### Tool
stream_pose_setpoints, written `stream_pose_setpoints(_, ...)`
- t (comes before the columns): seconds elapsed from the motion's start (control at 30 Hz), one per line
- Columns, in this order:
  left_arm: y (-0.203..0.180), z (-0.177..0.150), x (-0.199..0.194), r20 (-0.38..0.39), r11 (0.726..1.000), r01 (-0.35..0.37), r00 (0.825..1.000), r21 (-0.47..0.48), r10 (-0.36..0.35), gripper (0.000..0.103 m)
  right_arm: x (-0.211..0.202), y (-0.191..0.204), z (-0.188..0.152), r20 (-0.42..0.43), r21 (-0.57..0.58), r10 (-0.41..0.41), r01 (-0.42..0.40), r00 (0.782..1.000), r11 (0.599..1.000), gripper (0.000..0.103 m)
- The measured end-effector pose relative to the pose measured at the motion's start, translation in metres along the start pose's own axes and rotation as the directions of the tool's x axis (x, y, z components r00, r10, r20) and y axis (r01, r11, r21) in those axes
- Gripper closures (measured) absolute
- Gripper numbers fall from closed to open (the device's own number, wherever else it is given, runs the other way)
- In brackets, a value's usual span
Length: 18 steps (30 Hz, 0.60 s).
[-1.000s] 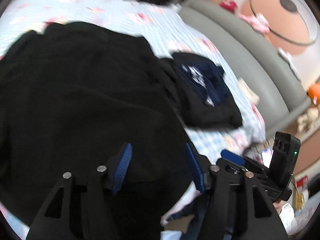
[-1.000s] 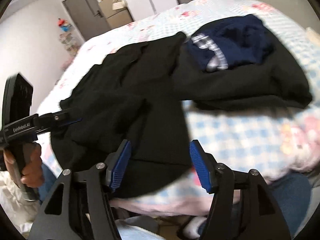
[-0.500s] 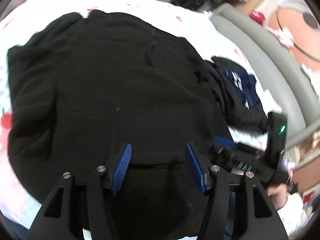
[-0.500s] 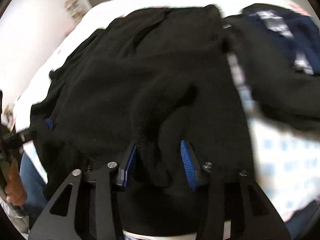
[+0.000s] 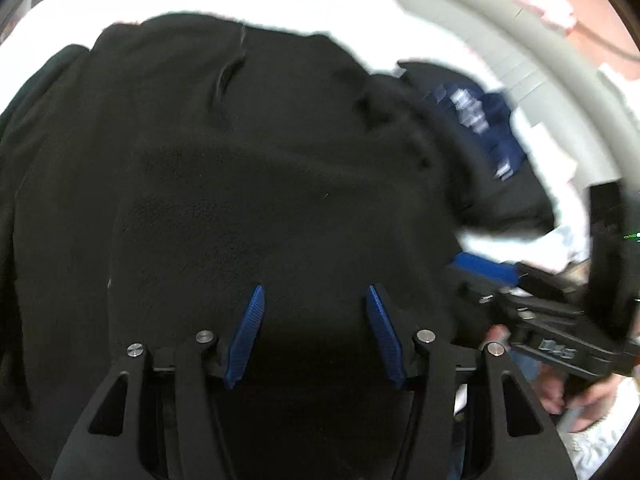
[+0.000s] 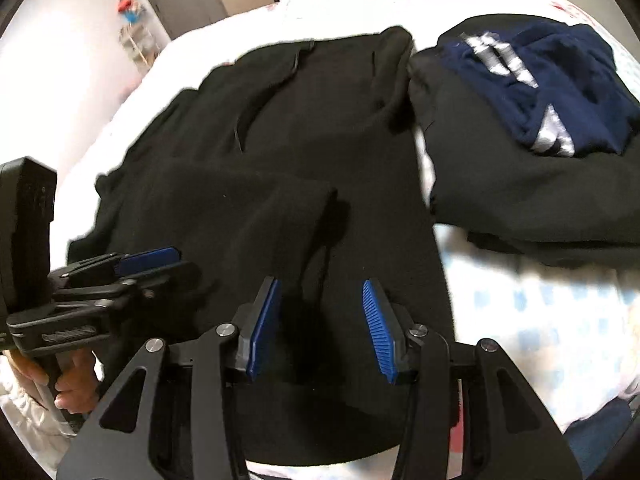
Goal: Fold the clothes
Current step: 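Grasp the jacket sleeve with the right gripper and fold it over the front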
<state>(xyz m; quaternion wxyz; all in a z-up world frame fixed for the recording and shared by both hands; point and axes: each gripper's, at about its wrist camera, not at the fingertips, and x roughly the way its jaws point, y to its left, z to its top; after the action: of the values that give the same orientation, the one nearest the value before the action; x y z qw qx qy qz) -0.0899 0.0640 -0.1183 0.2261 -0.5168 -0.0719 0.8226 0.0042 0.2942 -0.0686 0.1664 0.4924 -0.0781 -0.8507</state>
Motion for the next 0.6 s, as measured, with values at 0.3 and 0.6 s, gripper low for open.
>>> stream_pose_setpoints(0.3,0.043,-0.014,-0.079,0.236,0.974,0.126,0.969,-0.19,-0.079,0.043,0.026,-0.009,-0.003,-0.074,0.066,0.006,-0.001,0.997,0.998,0.049)
stream_pose_setpoints(0.6,0.072,-0.043,-0.101,0.229,0.966,0.099,0.973,-0.24,-0.043,0.044,0.008,0.007,-0.004,-0.016,-0.064,0.013,-0.014,1.0,0.998,0.091)
